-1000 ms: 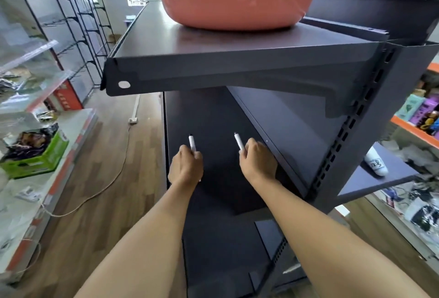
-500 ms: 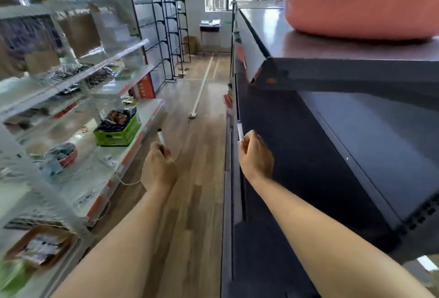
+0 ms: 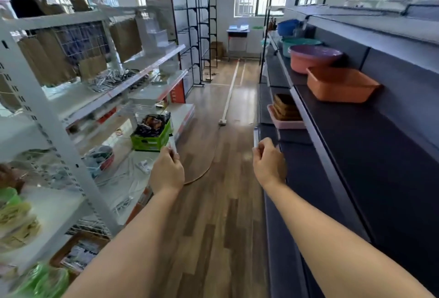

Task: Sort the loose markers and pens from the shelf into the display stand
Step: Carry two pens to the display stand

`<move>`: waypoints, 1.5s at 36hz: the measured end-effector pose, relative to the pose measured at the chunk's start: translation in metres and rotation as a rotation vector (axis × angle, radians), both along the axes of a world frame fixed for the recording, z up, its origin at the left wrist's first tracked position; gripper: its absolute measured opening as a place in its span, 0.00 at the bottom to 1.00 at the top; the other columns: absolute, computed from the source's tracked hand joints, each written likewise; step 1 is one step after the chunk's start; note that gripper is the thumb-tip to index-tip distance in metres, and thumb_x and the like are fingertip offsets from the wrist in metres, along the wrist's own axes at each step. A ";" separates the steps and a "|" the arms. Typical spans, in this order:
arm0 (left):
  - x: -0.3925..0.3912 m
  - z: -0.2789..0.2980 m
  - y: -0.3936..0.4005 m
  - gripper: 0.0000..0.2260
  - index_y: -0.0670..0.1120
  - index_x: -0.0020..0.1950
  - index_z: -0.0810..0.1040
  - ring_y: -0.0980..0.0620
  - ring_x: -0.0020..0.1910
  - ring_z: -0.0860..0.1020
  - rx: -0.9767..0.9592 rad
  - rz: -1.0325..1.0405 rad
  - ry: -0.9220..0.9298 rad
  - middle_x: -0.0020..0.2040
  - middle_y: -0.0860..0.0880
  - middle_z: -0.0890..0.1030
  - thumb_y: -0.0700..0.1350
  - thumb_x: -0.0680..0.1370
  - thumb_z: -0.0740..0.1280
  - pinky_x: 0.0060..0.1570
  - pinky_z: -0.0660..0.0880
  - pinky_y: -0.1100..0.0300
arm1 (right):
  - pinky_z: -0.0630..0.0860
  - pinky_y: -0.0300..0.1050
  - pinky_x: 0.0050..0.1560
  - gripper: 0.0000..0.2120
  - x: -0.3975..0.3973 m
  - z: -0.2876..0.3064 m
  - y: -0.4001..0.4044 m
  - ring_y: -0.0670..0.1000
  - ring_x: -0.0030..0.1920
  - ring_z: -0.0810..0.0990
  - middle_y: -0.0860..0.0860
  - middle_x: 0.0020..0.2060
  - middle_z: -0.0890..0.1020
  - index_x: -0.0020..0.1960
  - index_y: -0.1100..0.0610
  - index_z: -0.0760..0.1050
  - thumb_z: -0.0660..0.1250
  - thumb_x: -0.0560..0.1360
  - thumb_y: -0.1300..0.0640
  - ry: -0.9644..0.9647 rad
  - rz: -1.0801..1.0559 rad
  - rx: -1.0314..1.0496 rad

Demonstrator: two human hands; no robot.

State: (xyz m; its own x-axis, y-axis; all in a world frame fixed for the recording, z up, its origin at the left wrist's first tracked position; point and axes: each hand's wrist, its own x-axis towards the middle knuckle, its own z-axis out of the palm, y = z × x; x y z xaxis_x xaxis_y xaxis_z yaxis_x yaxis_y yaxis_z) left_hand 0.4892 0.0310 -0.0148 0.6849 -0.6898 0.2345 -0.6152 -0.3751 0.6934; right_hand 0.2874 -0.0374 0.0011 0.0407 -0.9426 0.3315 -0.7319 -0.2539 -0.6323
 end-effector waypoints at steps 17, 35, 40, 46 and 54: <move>0.112 -0.034 -0.142 0.09 0.42 0.55 0.71 0.40 0.45 0.77 0.043 0.007 0.015 0.48 0.41 0.79 0.45 0.82 0.55 0.38 0.67 0.54 | 0.71 0.42 0.38 0.03 0.120 -0.037 -0.145 0.51 0.42 0.78 0.48 0.40 0.76 0.52 0.54 0.71 0.60 0.80 0.56 -0.016 0.054 0.047; 0.183 -0.026 -0.397 0.05 0.45 0.47 0.68 0.43 0.40 0.74 0.009 -0.001 -0.015 0.43 0.44 0.78 0.44 0.82 0.57 0.36 0.67 0.55 | 0.75 0.50 0.43 0.05 0.190 -0.020 -0.396 0.50 0.41 0.74 0.49 0.42 0.77 0.54 0.55 0.72 0.59 0.81 0.56 -0.016 0.077 0.080; 0.203 -0.028 -0.456 0.05 0.46 0.47 0.67 0.43 0.41 0.75 0.037 -0.018 -0.009 0.43 0.45 0.76 0.45 0.82 0.56 0.37 0.69 0.55 | 0.73 0.50 0.43 0.05 0.211 -0.023 -0.455 0.52 0.40 0.75 0.50 0.42 0.78 0.52 0.56 0.71 0.59 0.80 0.56 -0.021 0.068 0.093; 0.248 -0.029 -0.542 0.06 0.45 0.47 0.67 0.43 0.38 0.73 0.023 -0.019 -0.025 0.40 0.46 0.75 0.45 0.82 0.55 0.34 0.67 0.55 | 0.72 0.49 0.41 0.06 0.252 -0.027 -0.545 0.56 0.44 0.78 0.52 0.45 0.81 0.53 0.55 0.72 0.58 0.80 0.56 -0.006 0.039 0.085; 0.326 -0.023 -0.663 0.07 0.44 0.48 0.69 0.44 0.35 0.73 -0.016 -0.031 -0.032 0.38 0.46 0.75 0.45 0.82 0.55 0.32 0.64 0.56 | 0.68 0.45 0.39 0.06 0.322 -0.015 -0.665 0.56 0.46 0.79 0.52 0.44 0.81 0.54 0.55 0.73 0.60 0.80 0.56 0.003 0.021 0.053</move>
